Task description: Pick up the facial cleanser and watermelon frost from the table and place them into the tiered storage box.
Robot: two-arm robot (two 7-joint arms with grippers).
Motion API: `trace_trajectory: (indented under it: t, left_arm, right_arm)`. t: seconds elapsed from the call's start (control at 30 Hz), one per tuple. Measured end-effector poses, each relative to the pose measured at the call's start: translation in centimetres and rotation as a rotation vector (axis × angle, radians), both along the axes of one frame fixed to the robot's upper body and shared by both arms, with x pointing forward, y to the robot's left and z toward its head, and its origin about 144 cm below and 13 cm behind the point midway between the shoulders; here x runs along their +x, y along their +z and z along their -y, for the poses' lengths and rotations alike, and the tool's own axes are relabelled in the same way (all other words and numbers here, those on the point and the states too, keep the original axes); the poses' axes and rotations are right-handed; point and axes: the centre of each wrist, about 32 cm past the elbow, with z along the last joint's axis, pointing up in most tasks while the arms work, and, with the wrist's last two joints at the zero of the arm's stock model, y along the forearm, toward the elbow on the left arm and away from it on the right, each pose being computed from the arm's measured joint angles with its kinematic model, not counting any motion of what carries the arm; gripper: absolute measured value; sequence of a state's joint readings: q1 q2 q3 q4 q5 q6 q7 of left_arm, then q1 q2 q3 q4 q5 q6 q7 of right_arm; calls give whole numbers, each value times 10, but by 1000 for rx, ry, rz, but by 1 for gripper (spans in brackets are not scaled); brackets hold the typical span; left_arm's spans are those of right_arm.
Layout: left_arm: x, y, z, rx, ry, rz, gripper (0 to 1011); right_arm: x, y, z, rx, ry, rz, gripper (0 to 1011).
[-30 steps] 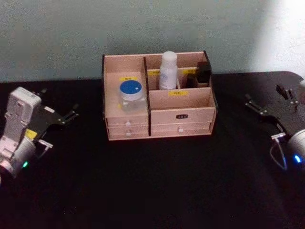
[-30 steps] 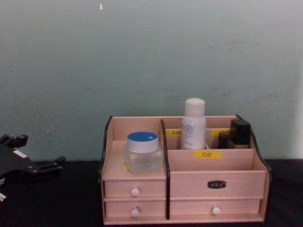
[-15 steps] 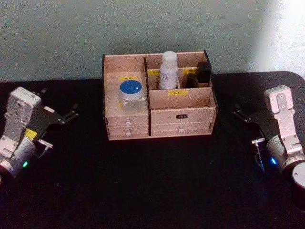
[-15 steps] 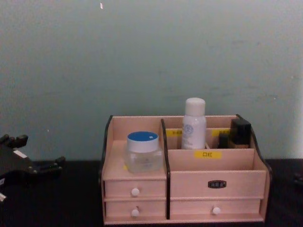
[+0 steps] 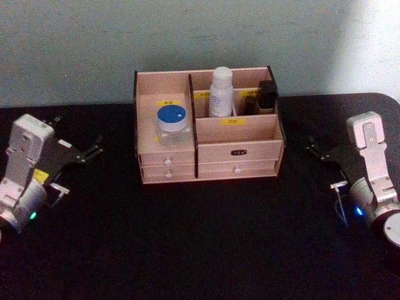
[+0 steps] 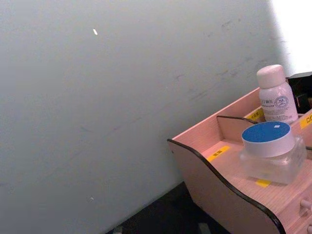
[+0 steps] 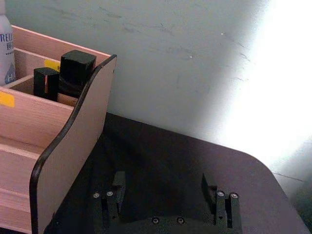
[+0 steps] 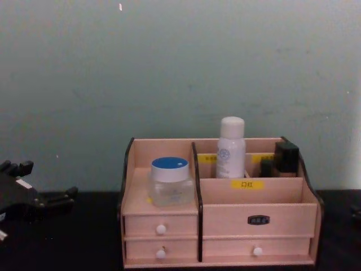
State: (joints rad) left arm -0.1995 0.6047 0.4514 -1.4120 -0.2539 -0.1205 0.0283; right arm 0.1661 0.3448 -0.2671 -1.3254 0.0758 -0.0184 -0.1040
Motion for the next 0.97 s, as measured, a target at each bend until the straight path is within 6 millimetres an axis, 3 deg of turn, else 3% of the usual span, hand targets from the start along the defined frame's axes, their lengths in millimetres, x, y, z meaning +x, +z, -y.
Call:
trace_trajectory:
  t: [0.97]
  left_arm:
    - [0, 0, 0, 0, 0, 0, 1001]
  right_arm:
    - [-1, 1, 1, 3, 1, 4, 1000]
